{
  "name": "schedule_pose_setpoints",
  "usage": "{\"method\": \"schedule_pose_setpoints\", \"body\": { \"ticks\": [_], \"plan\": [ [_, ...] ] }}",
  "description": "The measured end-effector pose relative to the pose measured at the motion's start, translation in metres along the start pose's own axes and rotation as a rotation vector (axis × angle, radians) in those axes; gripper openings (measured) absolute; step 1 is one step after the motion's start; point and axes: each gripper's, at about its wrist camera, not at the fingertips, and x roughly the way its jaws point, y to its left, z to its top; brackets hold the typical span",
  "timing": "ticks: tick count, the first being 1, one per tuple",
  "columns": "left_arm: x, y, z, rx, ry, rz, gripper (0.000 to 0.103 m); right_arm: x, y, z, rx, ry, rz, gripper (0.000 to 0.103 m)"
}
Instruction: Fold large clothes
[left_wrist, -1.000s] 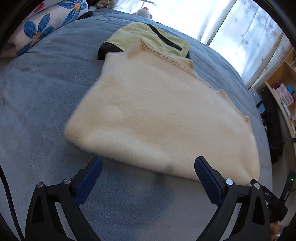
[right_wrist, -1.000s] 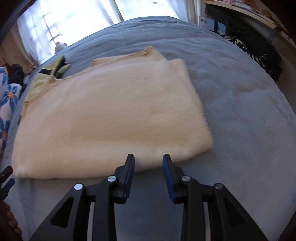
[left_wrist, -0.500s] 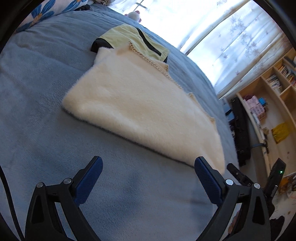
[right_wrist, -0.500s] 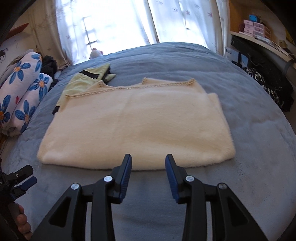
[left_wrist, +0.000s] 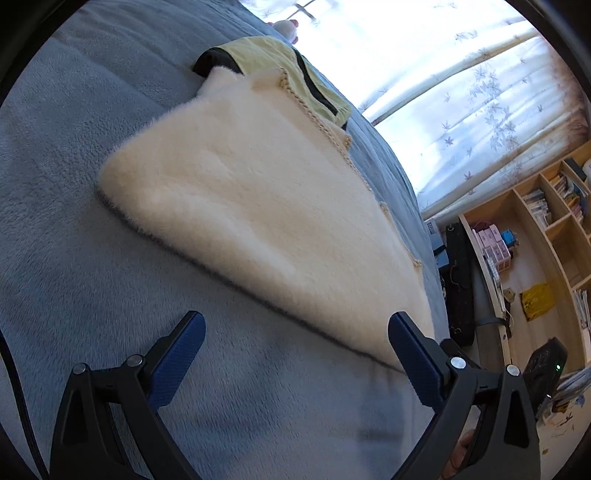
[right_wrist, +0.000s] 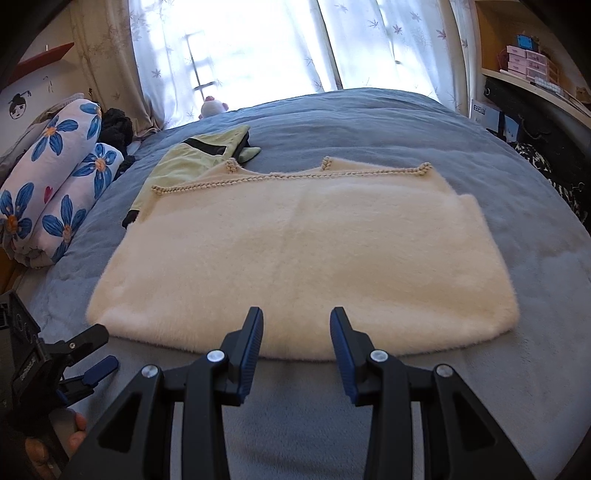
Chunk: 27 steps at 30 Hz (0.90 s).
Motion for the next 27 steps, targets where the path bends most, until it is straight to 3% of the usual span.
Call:
{"method": "schedule_pose_setpoints", "body": {
  "ticks": [19,20,24,26,27],
  "plan": [
    [0.065,-0.001,0.060,0.062,-0.139,0.057,0.098,0.040,0.010,0.007,-0.024,0.031,0.036,0.038],
    [0.068,-0.001,0.065,0.068,-0.163,0.071,0.095,0.042,0.011,0.007,-0.027,0.034,0.034,0.038],
    [0.069,0.002,0.082,0.051,-0.243,0.108,0.048,0.047,0.012,0.009,-0.039,0.033,0.028,0.038],
    [0.062,-0.005,0.081,0.089,-0.285,0.159,0.028,0.050,0.014,0.012,-0.059,0.017,0.019,0.038],
    [0.059,-0.011,0.078,0.128,-0.301,0.179,0.025,0.053,0.016,0.014,-0.079,0.009,0.004,0.037]
  ]
}}
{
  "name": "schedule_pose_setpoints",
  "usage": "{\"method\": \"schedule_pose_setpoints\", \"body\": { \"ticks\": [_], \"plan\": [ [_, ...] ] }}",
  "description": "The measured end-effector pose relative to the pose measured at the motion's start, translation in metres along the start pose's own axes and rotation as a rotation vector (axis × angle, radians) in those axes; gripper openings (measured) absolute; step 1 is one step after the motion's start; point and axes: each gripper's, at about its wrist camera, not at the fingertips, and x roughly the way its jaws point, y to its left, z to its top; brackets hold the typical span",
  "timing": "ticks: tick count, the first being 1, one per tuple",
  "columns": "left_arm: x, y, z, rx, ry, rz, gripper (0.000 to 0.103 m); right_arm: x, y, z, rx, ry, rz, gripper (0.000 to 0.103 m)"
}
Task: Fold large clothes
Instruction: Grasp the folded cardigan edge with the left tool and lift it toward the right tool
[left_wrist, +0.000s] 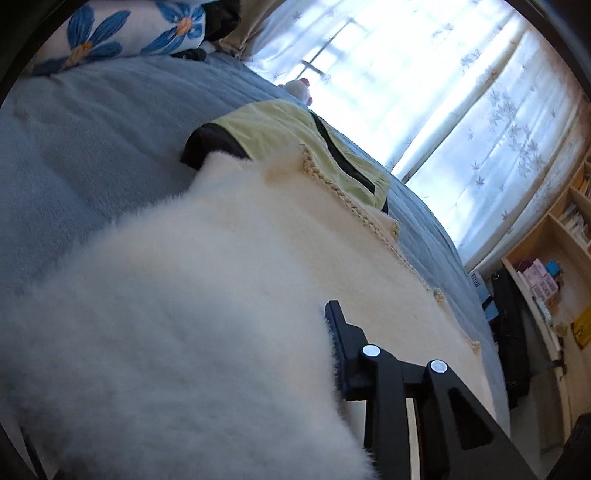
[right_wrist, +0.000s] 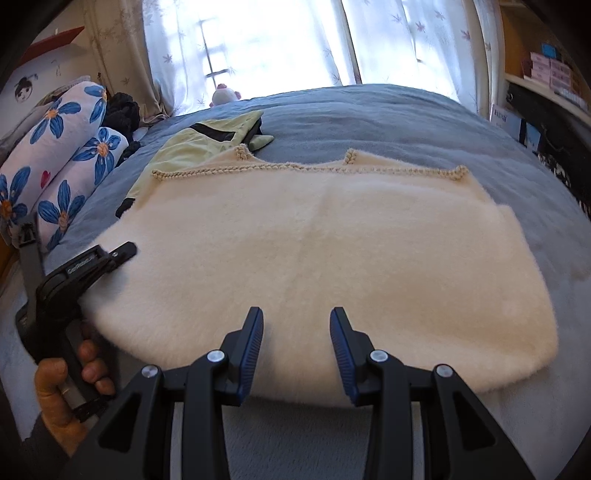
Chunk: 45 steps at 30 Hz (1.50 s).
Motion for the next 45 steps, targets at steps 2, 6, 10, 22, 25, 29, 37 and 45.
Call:
{"method": "schedule_pose_setpoints", "body": {
  "ticks": [2,6,10,22,25,29,37,45],
  "plan": [
    [-0.009,-0.015,-0.001,0.071,-0.029,0.039,0.023,0.007,0.003,0.007,-0.029,-0.013,-0.023,0.035],
    [-0.035,-0.047,0.002,0.195,-0.106,0.075,0.022,0.025,0.009,0.026,-0.066,-0.019,-0.018,0.017],
    [-0.056,-0.090,0.006,0.323,-0.180,0.096,0.022,0.052,0.016,0.037,-0.099,0.011,0.016,0.015],
    [-0.092,-0.220,-0.008,0.604,-0.265,0.002,0.021,0.023,-0.036,0.023,0.064,0.090,0.213,0.017],
    [-0.090,-0.247,-0.018,0.619,-0.254,-0.038,0.021,-0.005,-0.068,0.008,0.116,0.065,0.135,0.017],
    [-0.075,-0.282,-0.039,0.625,-0.217,-0.090,0.021,-0.036,-0.128,-0.015,0.263,0.049,0.107,0.017],
    [-0.005,-0.342,-0.120,0.673,-0.033,-0.163,0.021,-0.073,-0.205,-0.053,0.418,0.034,0.028,0.017],
    [0.026,-0.359,-0.170,0.708,0.075,-0.142,0.021,-0.075,-0.231,-0.065,0.446,0.037,0.001,0.017]
  ]
}}
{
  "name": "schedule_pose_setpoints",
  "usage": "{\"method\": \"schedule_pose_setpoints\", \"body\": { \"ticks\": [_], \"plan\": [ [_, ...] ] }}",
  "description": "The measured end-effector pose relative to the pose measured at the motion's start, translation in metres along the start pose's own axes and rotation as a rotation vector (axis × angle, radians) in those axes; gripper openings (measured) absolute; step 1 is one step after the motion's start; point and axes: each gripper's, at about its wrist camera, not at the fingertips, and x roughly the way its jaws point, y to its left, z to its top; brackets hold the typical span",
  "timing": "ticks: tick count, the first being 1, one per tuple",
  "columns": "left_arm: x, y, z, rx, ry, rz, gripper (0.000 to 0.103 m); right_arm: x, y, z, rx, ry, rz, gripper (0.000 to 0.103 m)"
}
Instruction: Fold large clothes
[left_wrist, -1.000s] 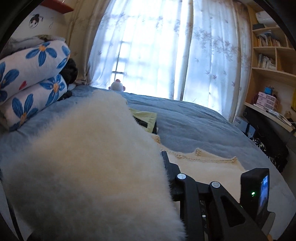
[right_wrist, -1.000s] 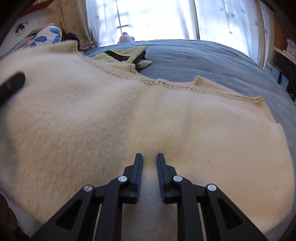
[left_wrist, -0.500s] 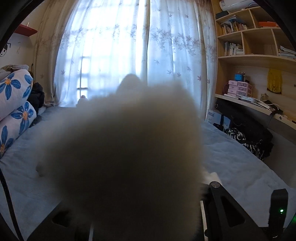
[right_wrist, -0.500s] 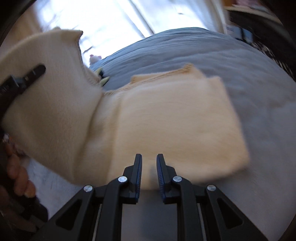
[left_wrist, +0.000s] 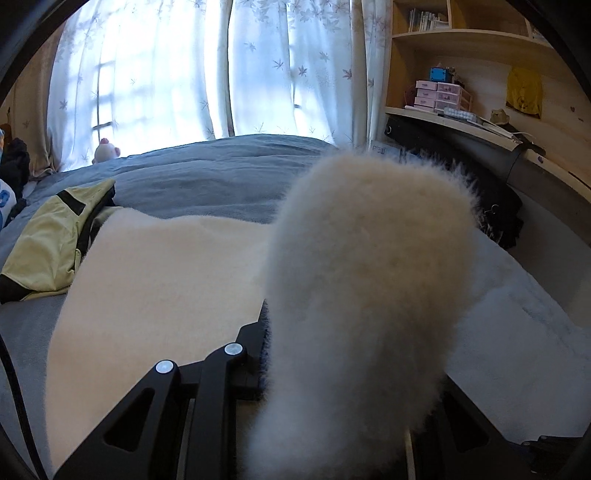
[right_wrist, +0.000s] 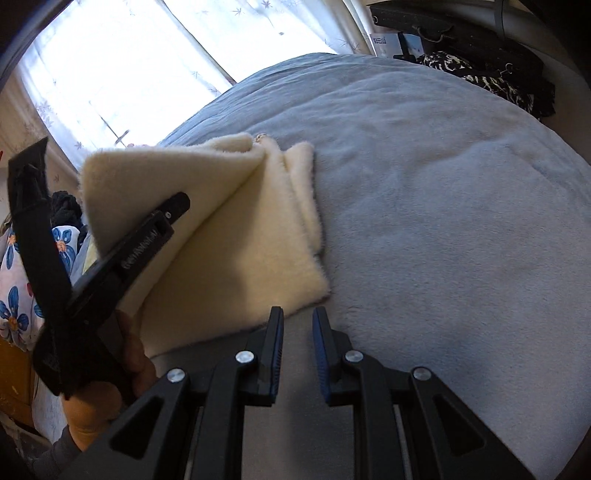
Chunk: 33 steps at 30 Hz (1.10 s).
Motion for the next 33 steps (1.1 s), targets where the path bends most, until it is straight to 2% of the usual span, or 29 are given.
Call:
{"method": "schedule_pose_setpoints", "body": {
  "ticks": [4,10,11,12,13,14,15,17,19,22,24,29,31,33],
  "plan": [
    [-0.006,-0.014,0.005,0.051,-0.025,-0.011,0.021,-0.006,-0.007,0.001,0.009,-0.024,0.005,0.017],
    [0.010,-0.030,-0.007,0.119,0.025,0.012,0.023,-0.009,-0.014,0.004,0.012,-0.028,-0.019,0.017],
    [0.010,-0.030,-0.008,0.132,0.037,0.004,0.029,-0.011,-0.014,0.004,0.008,-0.027,-0.025,0.017],
    [0.008,-0.032,-0.007,0.136,0.057,-0.022,0.047,-0.012,-0.015,0.005,0.006,-0.027,-0.030,0.017],
    [0.006,-0.031,-0.005,0.131,0.089,-0.076,0.059,-0.014,-0.014,0.005,0.005,-0.028,-0.034,0.017],
    [0.000,-0.028,-0.002,0.121,0.112,-0.129,0.078,-0.016,-0.014,0.006,0.004,-0.030,-0.038,0.019],
    [-0.007,-0.026,0.002,0.118,0.111,-0.155,0.083,-0.017,-0.015,0.008,0.005,-0.036,-0.041,0.021],
    [-0.021,-0.021,0.010,0.129,0.109,-0.190,0.084,-0.020,-0.014,0.012,-0.003,-0.049,-0.044,0.025],
    [-0.035,-0.013,0.019,0.126,0.136,-0.223,0.084,-0.025,-0.010,0.017,-0.016,-0.060,-0.043,0.026],
    [-0.059,0.019,0.031,0.047,0.143,-0.283,0.085,-0.034,0.001,0.028,-0.049,-0.078,-0.022,0.026],
    [-0.077,0.049,0.037,-0.017,0.126,-0.270,0.090,-0.041,0.011,0.036,-0.075,-0.091,0.006,0.028],
    [-0.087,0.126,0.034,-0.117,0.143,-0.127,0.093,-0.052,0.042,0.061,-0.137,-0.114,0.078,0.052],
    [-0.077,0.152,0.027,-0.144,0.196,-0.049,0.093,-0.046,0.052,0.070,-0.153,-0.090,0.105,0.053],
    [-0.064,0.168,0.018,-0.164,0.258,-0.043,0.093,-0.032,0.060,0.082,-0.155,-0.049,0.112,0.053]
  ]
}}
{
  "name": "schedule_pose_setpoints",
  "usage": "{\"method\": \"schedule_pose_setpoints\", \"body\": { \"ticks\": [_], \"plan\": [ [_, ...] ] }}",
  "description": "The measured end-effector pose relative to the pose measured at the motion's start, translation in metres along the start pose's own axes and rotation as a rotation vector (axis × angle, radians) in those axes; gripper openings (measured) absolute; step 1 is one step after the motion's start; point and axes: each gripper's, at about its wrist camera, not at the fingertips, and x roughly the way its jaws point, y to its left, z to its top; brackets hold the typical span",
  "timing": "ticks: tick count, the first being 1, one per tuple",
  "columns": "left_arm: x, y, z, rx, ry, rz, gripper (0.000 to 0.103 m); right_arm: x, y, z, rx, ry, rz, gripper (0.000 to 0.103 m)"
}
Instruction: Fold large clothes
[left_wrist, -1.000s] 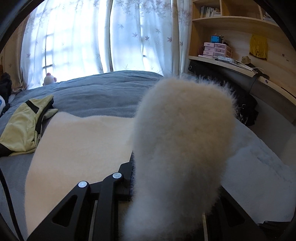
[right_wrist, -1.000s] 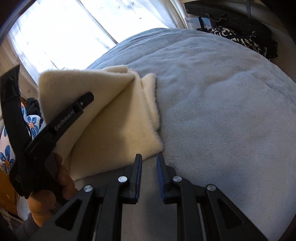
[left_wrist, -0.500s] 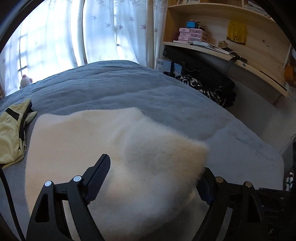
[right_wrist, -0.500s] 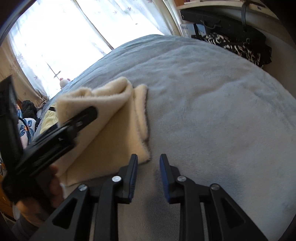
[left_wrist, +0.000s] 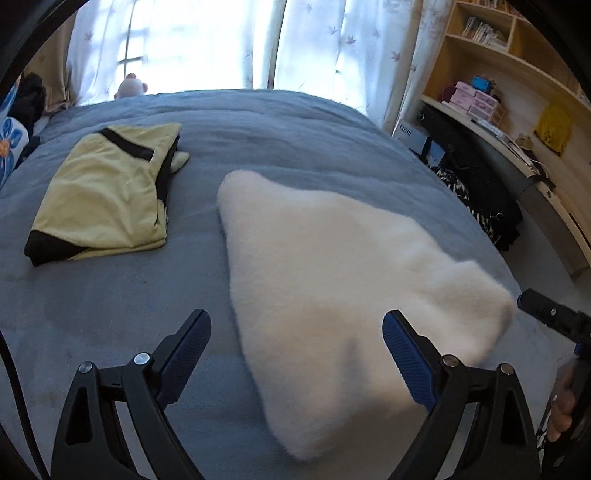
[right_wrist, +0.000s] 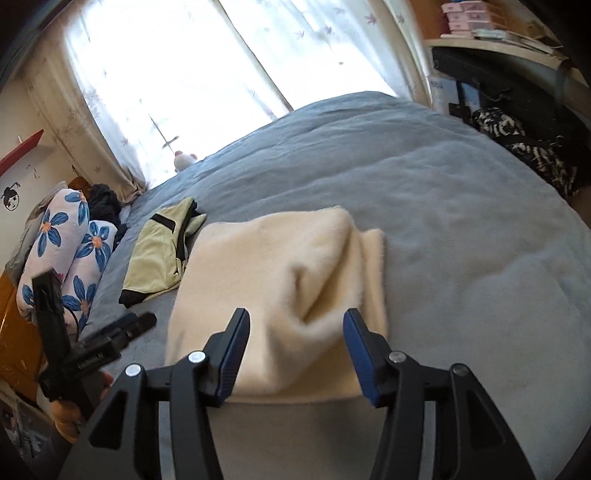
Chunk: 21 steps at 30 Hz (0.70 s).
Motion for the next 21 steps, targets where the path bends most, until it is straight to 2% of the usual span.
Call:
{"method": "schedule_pose_setpoints", "body": {
  "ticks": [3,4,5,7,12,14,18,21],
  "plan": [
    [0.015,0.011,-0.007,-0.005,0.046,-0.002,0.093,0.030,0.005,0.012,-0.005,0.088,-0.008,0.052],
    [0.018,0.013,-0.008,-0.004,0.052,0.003,0.093,0.040,0.008,0.014,-0.010,0.119,-0.012,0.048],
    [0.021,0.013,-0.011,0.000,0.056,0.004,0.092,0.051,0.010,0.016,-0.021,0.155,-0.016,0.033],
    [0.027,0.014,-0.010,0.002,0.067,0.003,0.086,0.064,0.011,0.016,-0.035,0.188,-0.031,0.016],
    [0.035,0.007,-0.006,0.019,0.068,-0.030,0.072,0.047,0.008,0.012,-0.084,0.107,-0.010,0.008],
    [0.034,0.004,-0.009,0.018,0.061,-0.042,0.069,0.035,-0.005,-0.001,-0.069,0.066,-0.007,0.008],
    [0.044,-0.003,-0.026,0.022,0.076,-0.068,0.069,0.053,-0.033,-0.046,-0.039,0.112,-0.031,0.007],
    [0.047,-0.013,-0.038,0.080,0.039,-0.017,0.069,0.070,-0.046,-0.070,0.009,0.122,-0.027,0.007]
  ]
}}
